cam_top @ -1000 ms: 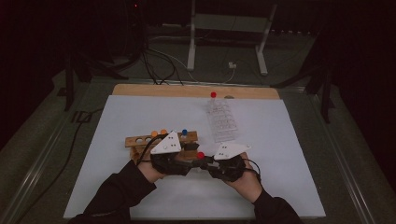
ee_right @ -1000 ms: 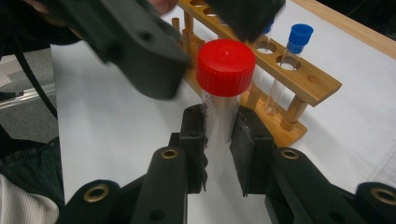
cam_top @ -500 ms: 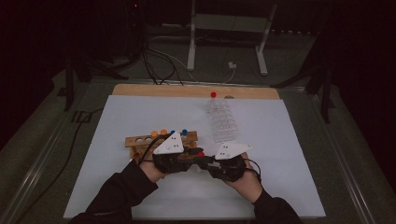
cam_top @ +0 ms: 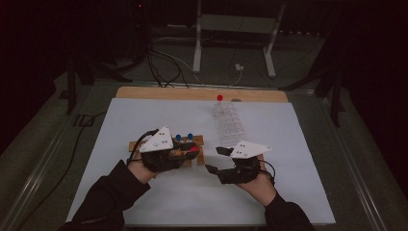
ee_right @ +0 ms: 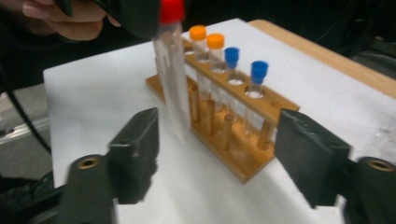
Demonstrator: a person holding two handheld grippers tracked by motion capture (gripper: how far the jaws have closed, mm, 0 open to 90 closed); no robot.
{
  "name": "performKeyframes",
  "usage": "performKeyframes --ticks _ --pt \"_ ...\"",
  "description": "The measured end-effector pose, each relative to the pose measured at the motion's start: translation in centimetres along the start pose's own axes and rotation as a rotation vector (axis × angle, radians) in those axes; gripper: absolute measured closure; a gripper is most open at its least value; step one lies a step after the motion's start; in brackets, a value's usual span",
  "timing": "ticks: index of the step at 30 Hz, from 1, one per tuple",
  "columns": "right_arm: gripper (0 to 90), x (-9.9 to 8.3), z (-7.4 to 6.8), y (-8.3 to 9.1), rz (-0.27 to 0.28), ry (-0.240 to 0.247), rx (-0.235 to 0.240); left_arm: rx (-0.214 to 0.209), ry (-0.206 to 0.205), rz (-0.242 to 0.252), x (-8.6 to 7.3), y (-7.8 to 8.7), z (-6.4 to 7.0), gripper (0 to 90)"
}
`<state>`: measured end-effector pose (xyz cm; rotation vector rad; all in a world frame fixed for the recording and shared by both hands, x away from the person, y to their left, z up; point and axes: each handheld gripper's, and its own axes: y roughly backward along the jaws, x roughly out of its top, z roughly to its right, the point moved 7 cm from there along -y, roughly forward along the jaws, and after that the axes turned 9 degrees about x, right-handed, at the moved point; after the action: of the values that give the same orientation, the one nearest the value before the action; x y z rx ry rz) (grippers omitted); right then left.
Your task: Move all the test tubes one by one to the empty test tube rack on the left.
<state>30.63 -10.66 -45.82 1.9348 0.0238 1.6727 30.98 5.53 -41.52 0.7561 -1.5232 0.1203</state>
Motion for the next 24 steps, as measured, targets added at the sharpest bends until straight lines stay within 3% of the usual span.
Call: performKeyframes --ticks 3,7,16,24 --pt "18.0 0.1 0.3 0.1 0.009 0.003 -0.032 0.025 0.007 0.004 0.1 0.9 -0.8 71.9" --pt "8.9 0.2 0.5 0.2 0.029 -0.027 -0.038 0.062 0.018 0.007 0.0 2.1 -1.9 71.9" --pt "0.0 0.5 0.9 0.7 0.045 -0.048 -0.072 0.153 0.033 0.022 -0.2 5.1 -4.3 71.9" --pt "0.0 0.5 0.9 0.9 0.046 -0.039 -0.051 0.233 0.044 0.001 -1.2 6.8 -6.5 71.9"
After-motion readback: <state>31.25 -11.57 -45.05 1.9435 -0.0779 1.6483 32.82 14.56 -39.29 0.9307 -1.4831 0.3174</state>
